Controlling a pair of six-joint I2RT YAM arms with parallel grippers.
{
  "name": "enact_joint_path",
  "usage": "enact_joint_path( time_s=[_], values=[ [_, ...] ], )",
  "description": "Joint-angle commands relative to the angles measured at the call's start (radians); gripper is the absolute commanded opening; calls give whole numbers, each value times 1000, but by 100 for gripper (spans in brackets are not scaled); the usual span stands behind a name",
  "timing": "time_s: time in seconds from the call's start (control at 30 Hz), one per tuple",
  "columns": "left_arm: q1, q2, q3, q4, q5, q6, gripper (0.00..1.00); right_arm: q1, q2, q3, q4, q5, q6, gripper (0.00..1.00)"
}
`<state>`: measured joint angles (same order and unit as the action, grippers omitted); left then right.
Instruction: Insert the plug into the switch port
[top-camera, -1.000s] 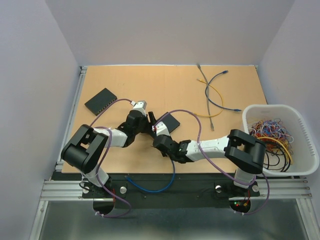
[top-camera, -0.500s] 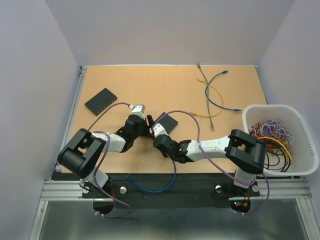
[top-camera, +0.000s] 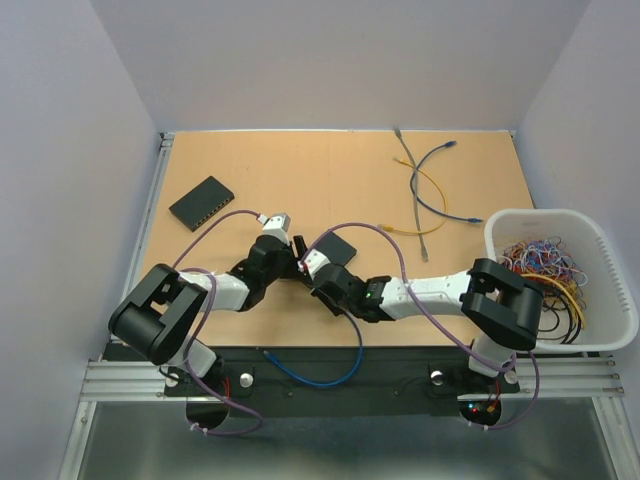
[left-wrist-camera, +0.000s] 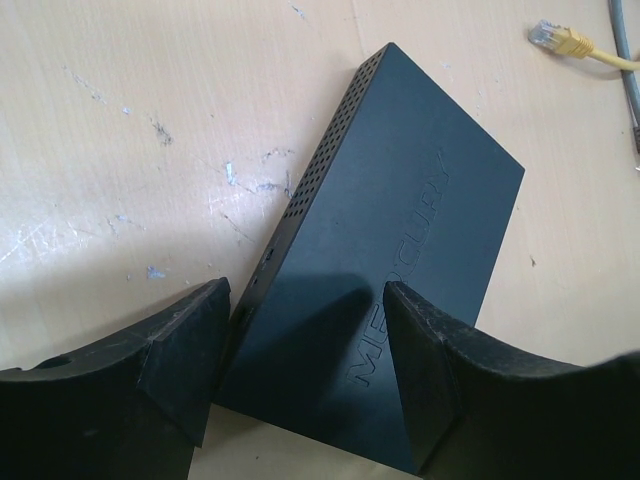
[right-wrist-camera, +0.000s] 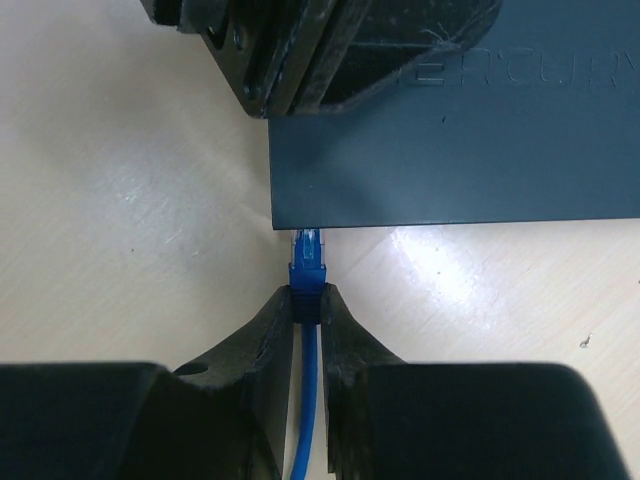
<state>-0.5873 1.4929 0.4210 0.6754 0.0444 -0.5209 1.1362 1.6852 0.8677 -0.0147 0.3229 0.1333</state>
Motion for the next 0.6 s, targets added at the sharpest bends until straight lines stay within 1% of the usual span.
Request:
enact_joint_path(
  time_s=[0.0,0.27,0.57],
  values=[
    [-45,-17,-39,-96,89,-47,72,-13,-32,24,170,-61,-35,0],
    [-60,-28,-50,-97,78,-53,72,-44,-25,31,174,-64,-44,0],
    [-86,-40,-71,-97,63,-76,72,-81,-62,4,174,-73,-57,0]
  ],
)
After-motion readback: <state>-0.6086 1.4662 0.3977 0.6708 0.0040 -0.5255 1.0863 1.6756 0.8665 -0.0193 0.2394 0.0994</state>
